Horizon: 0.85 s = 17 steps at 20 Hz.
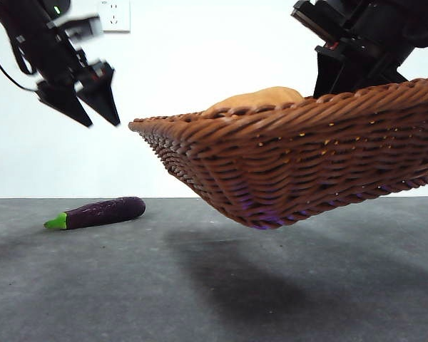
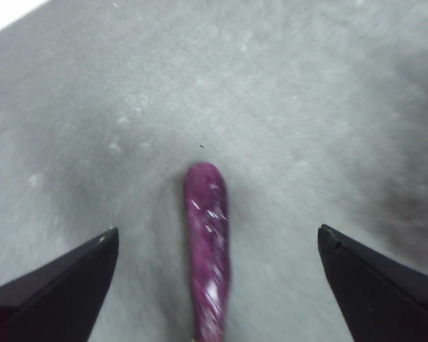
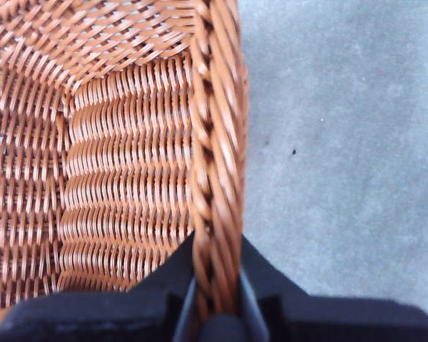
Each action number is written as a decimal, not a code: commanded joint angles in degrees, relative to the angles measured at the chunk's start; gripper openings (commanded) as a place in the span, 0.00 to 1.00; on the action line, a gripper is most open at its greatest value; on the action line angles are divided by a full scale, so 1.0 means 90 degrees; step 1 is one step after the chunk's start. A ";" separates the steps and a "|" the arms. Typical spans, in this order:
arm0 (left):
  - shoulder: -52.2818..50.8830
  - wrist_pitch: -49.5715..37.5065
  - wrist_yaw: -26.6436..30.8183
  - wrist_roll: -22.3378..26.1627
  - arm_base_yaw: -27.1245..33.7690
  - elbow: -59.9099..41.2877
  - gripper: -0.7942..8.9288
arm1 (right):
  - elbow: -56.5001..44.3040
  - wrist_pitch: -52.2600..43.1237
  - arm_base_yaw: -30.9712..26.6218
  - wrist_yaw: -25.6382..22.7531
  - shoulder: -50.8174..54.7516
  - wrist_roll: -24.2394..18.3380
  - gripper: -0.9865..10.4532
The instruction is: Help me put the vegetables on the table into the basket
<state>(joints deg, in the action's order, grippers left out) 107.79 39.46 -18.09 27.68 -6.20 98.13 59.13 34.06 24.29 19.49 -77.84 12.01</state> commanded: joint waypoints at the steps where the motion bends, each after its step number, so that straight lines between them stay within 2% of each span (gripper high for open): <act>1: 0.0702 0.0097 -0.0029 0.0243 0.0015 0.0554 0.57 | 0.0061 -0.0058 0.0000 0.0073 0.0015 -0.0024 0.08; 6: 0.1681 0.0333 -0.0032 0.0386 0.0015 0.1010 0.57 | 0.0061 0.0056 0.0000 0.0070 0.0015 -0.0199 0.08; 17: 0.2317 0.0704 -0.0032 0.0374 -0.0070 0.1010 0.56 | 0.0061 0.0041 0.0000 0.0073 0.0015 -0.0342 0.08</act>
<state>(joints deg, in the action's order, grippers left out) 127.94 45.58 -18.20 30.44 -6.76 107.26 59.13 35.09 24.32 19.49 -77.82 9.13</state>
